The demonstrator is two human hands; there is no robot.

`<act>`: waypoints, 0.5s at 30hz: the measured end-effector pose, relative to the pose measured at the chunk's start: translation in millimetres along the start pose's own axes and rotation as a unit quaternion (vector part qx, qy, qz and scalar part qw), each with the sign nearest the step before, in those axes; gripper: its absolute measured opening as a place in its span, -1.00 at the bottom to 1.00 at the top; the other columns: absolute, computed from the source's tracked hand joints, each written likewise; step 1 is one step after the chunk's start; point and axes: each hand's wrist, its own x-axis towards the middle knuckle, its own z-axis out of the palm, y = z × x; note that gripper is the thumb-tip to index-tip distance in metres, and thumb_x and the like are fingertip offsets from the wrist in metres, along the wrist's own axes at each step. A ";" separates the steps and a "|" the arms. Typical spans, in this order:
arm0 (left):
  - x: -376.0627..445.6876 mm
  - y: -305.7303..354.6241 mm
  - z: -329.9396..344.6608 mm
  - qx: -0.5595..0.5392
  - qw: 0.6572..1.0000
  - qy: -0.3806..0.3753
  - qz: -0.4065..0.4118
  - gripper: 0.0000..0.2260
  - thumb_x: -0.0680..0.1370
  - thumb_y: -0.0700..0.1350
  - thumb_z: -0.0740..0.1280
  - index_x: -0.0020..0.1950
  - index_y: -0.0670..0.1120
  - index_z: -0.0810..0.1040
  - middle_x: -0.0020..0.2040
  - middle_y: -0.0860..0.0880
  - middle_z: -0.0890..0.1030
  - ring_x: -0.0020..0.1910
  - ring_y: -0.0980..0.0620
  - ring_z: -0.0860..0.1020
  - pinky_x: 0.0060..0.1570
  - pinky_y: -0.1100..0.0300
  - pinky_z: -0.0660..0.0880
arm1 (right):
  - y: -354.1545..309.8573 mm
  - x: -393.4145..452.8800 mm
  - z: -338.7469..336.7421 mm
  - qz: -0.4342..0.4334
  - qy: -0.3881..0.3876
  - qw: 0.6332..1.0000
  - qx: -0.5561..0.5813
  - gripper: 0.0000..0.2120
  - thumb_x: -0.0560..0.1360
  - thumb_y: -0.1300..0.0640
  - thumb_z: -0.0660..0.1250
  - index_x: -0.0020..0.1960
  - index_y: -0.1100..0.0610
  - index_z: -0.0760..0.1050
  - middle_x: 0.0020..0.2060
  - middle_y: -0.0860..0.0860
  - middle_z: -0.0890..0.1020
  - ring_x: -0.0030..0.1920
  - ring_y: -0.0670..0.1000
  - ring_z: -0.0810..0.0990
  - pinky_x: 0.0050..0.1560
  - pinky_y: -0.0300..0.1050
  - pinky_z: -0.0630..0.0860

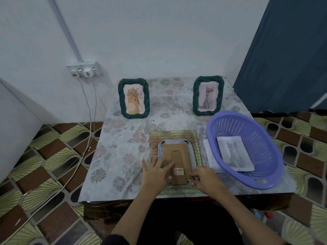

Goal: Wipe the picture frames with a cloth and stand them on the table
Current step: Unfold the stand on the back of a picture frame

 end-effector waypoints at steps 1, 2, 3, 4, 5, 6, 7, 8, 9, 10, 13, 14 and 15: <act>0.0 0.0 0.3 -0.002 1.000 0.001 0.000 -0.54 0.62 0.12 0.08 0.51 0.23 0.04 0.53 0.01 0.07 0.54 -0.11 -0.09 0.36 -0.38 -0.17 | 0.2 -1.1 0.6 0.002 0.010 1.000 0.010 -0.65 0.45 0.07 0.38 0.21 0.15 0.56 0.10 0.06 0.59 0.10 0.07 0.53 0.12 -0.14 0.43; -0.1 0.0 0.6 -0.004 1.000 0.000 -0.001 -0.54 0.62 0.12 0.07 0.51 0.23 0.04 0.53 0.01 0.06 0.54 -0.11 -0.10 0.36 -0.38 -0.17 | -0.3 -2.0 1.0 0.006 0.021 1.000 0.019 -0.65 0.44 0.08 0.38 0.20 0.14 0.56 0.09 0.04 0.59 0.10 0.07 0.53 0.13 -0.14 0.42; -0.2 0.0 0.7 -0.005 1.000 -0.001 -0.001 -0.54 0.62 0.12 0.07 0.51 0.23 0.04 0.53 0.01 0.06 0.54 -0.11 -0.10 0.36 -0.38 -0.17 | -0.3 -2.0 2.0 0.011 0.036 0.999 0.029 -0.68 0.43 0.10 0.39 0.17 0.14 0.58 0.08 0.04 0.61 0.09 0.07 0.54 0.12 -0.14 0.43; 0.1 -0.1 0.9 -0.004 1.000 -0.002 -0.001 -0.54 0.63 0.12 0.07 0.51 0.23 0.04 0.53 0.02 0.05 0.54 -0.11 -0.11 0.36 -0.38 -0.17 | -1.4 -2.3 2.0 0.022 0.048 0.998 0.041 -0.71 0.43 0.12 0.39 0.13 0.15 0.60 0.05 0.05 0.62 0.08 0.07 0.55 0.11 -0.14 0.44; 0.4 0.0 1.3 -0.003 1.000 -0.004 -0.001 -0.54 0.63 0.12 0.07 0.51 0.23 0.03 0.53 0.02 0.05 0.54 -0.11 -0.11 0.35 -0.38 -0.17 | -2.2 -2.2 2.4 0.033 0.057 0.996 0.052 -0.75 0.43 0.14 0.38 0.09 0.15 0.62 0.03 0.05 0.63 0.06 0.08 0.56 0.10 -0.13 0.45; 0.7 0.1 1.4 -0.002 1.000 -0.005 -0.002 -0.54 0.62 0.12 0.07 0.51 0.24 0.03 0.53 0.01 0.05 0.54 -0.11 -0.11 0.35 -0.38 -0.17 | -4.4 -2.7 1.8 0.043 0.059 0.996 0.053 -0.78 0.43 0.16 0.36 0.06 0.15 0.63 0.01 0.05 0.64 0.05 0.08 0.56 0.09 -0.13 0.46; 0.7 0.2 1.3 -0.001 1.000 -0.005 -0.002 -0.54 0.62 0.12 0.07 0.51 0.24 0.03 0.53 0.01 0.06 0.54 -0.11 -0.11 0.35 -0.38 -0.16 | -6.5 -2.5 2.1 0.045 0.061 0.996 0.045 -0.80 0.45 0.16 0.34 0.04 0.15 0.63 0.01 0.05 0.63 0.05 0.07 0.56 0.08 -0.15 0.45; 0.6 0.0 1.1 0.000 1.000 -0.006 -0.002 -0.54 0.62 0.12 0.07 0.51 0.24 0.02 0.54 0.01 0.05 0.54 -0.11 -0.11 0.35 -0.38 -0.17 | -8.5 -2.5 2.7 0.046 0.065 0.996 0.039 -0.81 0.47 0.16 0.31 0.03 0.15 0.63 0.00 0.04 0.63 0.04 0.06 0.56 0.06 -0.16 0.44; 0.7 -0.3 1.2 0.002 1.000 -0.008 -0.002 -0.54 0.62 0.13 0.07 0.51 0.24 0.02 0.54 0.01 0.05 0.54 -0.11 -0.11 0.35 -0.38 -0.17 | -9.9 -3.1 4.5 0.047 0.072 0.995 0.042 -0.82 0.48 0.17 0.30 0.03 0.15 0.62 0.00 0.03 0.62 0.03 0.05 0.56 0.04 -0.17 0.43; 0.8 -0.6 2.0 0.002 1.000 -0.009 -0.001 -0.53 0.62 0.13 0.07 0.51 0.25 0.01 0.54 0.01 0.05 0.54 -0.12 -0.11 0.35 -0.38 -0.17 | -11.7 -3.9 6.4 0.053 0.078 0.994 0.050 -0.83 0.49 0.18 0.29 0.01 0.17 0.62 0.00 0.02 0.61 0.03 0.05 0.56 0.03 -0.17 0.42; 0.4 -0.9 2.2 -0.002 1.000 -0.005 0.000 -0.54 0.63 0.13 0.06 0.51 0.25 0.02 0.53 0.02 0.06 0.54 -0.11 -0.10 0.36 -0.38 -0.16 | -13.2 -2.0 13.9 0.073 0.097 0.989 0.089 -0.89 0.48 0.24 0.27 -0.18 0.16 0.55 -0.06 0.06 0.57 -0.01 0.07 0.55 -0.02 -0.11 0.45; 0.3 -0.8 1.8 -0.003 1.000 -0.007 0.001 -0.54 0.63 0.13 0.06 0.51 0.25 0.02 0.53 0.02 0.07 0.54 -0.10 -0.10 0.36 -0.38 -0.16 | -13.7 -0.6 14.4 0.083 0.094 0.987 0.102 -0.84 0.48 0.26 0.26 -0.27 0.13 0.48 -0.11 0.07 0.55 -0.03 0.08 0.55 -0.04 -0.09 0.46; 0.3 -0.8 1.4 -0.004 1.000 -0.010 0.002 -0.54 0.62 0.13 0.07 0.51 0.25 0.02 0.53 0.02 0.07 0.54 -0.10 -0.10 0.36 -0.38 -0.16 | -14.8 0.9 13.8 0.090 0.097 0.984 0.117 -0.82 0.47 0.27 0.26 -0.29 0.13 0.44 -0.13 0.06 0.52 -0.04 0.09 0.55 -0.06 -0.09 0.46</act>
